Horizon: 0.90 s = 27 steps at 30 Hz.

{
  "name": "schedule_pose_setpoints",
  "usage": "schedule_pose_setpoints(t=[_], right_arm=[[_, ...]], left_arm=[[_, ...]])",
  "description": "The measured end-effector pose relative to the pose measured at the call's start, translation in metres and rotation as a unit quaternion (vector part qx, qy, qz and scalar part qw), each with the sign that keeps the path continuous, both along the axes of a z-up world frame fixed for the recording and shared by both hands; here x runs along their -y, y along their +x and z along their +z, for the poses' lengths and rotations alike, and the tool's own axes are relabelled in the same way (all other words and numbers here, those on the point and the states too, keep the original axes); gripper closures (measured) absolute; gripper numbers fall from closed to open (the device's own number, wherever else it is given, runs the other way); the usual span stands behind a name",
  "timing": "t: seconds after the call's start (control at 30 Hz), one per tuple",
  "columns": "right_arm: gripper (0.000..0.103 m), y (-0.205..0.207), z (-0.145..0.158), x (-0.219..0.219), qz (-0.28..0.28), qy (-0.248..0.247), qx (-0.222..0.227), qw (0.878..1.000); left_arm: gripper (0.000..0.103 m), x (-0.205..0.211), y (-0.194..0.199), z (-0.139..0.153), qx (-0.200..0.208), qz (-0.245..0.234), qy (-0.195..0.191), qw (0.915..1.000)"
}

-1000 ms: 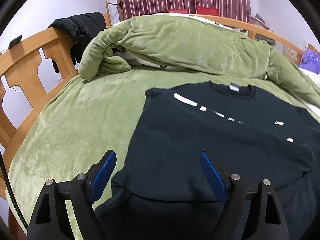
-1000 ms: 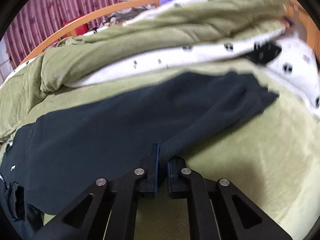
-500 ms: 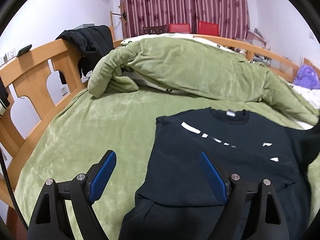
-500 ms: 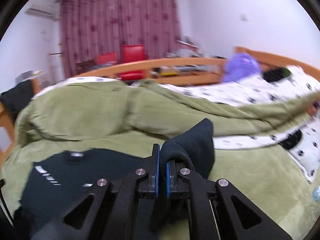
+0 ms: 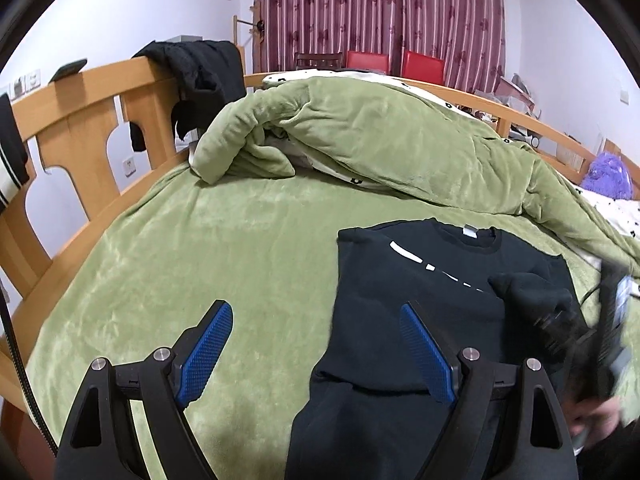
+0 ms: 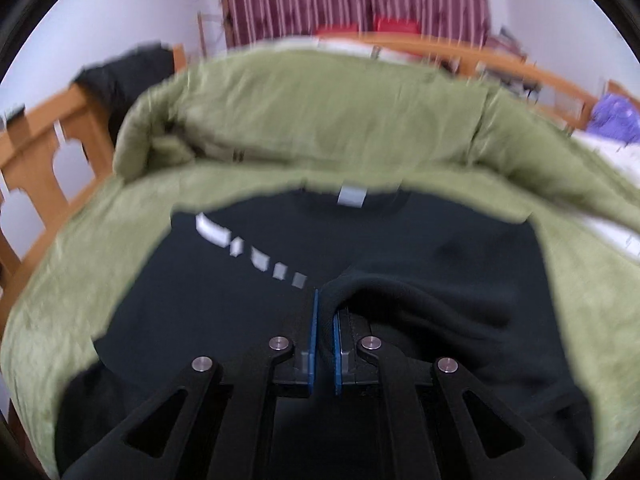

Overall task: Fold small clothes
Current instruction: 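Fold the held sleeve across the sweatshirt body with the right tool and release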

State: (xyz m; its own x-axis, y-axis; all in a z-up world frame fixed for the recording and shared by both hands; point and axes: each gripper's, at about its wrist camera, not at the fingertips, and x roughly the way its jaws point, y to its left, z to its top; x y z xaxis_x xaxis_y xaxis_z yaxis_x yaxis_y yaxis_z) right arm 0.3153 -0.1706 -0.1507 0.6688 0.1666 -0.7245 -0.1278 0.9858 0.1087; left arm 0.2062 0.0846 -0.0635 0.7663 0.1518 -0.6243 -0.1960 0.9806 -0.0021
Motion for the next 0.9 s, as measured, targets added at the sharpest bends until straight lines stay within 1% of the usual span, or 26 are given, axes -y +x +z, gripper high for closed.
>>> schedule_pose_setpoints(t=[0.03, 0.07, 0.1, 0.13, 0.17, 0.2, 0.23, 0.3, 0.33, 0.43, 0.53, 0.67, 0.9], right_arm=[[0.089, -0.001, -0.007, -0.004, 0.001, 0.0, -0.011, 1.0], [0.086, -0.002, -0.017, -0.004, 0.003, 0.0, -0.027, 1.0], [0.081, -0.002, -0.022, -0.002, 0.003, -0.001, -0.038, 0.999], [0.079, -0.005, -0.025, 0.0, 0.005, -0.001, -0.045, 0.999], [0.078, -0.01, -0.022, 0.008, 0.008, -0.001, -0.047, 0.999], [0.072, -0.013, -0.019, 0.012, 0.011, -0.001, -0.045, 0.999], [0.061, -0.019, -0.013, 0.019, 0.013, -0.003, -0.041, 0.999], [0.049, -0.031, 0.004, 0.033, 0.015, -0.01, -0.023, 1.0], [0.047, -0.036, 0.012, 0.041, 0.015, -0.014, -0.014, 1.0], [0.047, -0.046, 0.035, 0.068, 0.001, -0.021, 0.006, 1.0], [0.047, -0.051, 0.048, 0.097, -0.036, -0.013, 0.017, 0.999], [0.047, -0.056, 0.053, 0.129, -0.074, 0.015, 0.014, 0.997], [0.047, -0.066, 0.05, 0.153, -0.097, 0.022, 0.012, 0.995]], left_arm=[[0.018, -0.002, 0.0, 0.001, 0.003, 0.003, -0.006, 1.0], [0.018, -0.002, 0.0, 0.001, 0.002, 0.004, -0.007, 1.0], [0.018, -0.002, 0.0, 0.001, 0.001, 0.004, -0.01, 0.9999], [0.018, -0.001, 0.0, 0.002, 0.002, 0.002, -0.011, 0.9999], [0.018, -0.001, 0.0, 0.001, 0.002, 0.002, -0.01, 0.9999], [0.018, 0.001, 0.0, 0.001, 0.002, 0.002, -0.007, 1.0], [0.018, 0.003, 0.0, 0.0, 0.001, 0.0, -0.004, 1.0], [0.018, 0.006, 0.0, -0.001, -0.001, -0.002, 0.001, 1.0], [0.018, 0.008, 0.0, -0.002, -0.003, -0.003, 0.002, 1.0], [0.018, 0.014, -0.001, -0.004, -0.009, -0.012, -0.003, 0.9999], [0.018, 0.023, -0.001, -0.003, -0.009, -0.018, 0.001, 0.9998], [0.018, 0.036, -0.001, -0.006, -0.013, -0.029, 0.008, 0.9995], [0.018, 0.057, -0.003, -0.016, -0.028, -0.052, 0.025, 0.9979]])
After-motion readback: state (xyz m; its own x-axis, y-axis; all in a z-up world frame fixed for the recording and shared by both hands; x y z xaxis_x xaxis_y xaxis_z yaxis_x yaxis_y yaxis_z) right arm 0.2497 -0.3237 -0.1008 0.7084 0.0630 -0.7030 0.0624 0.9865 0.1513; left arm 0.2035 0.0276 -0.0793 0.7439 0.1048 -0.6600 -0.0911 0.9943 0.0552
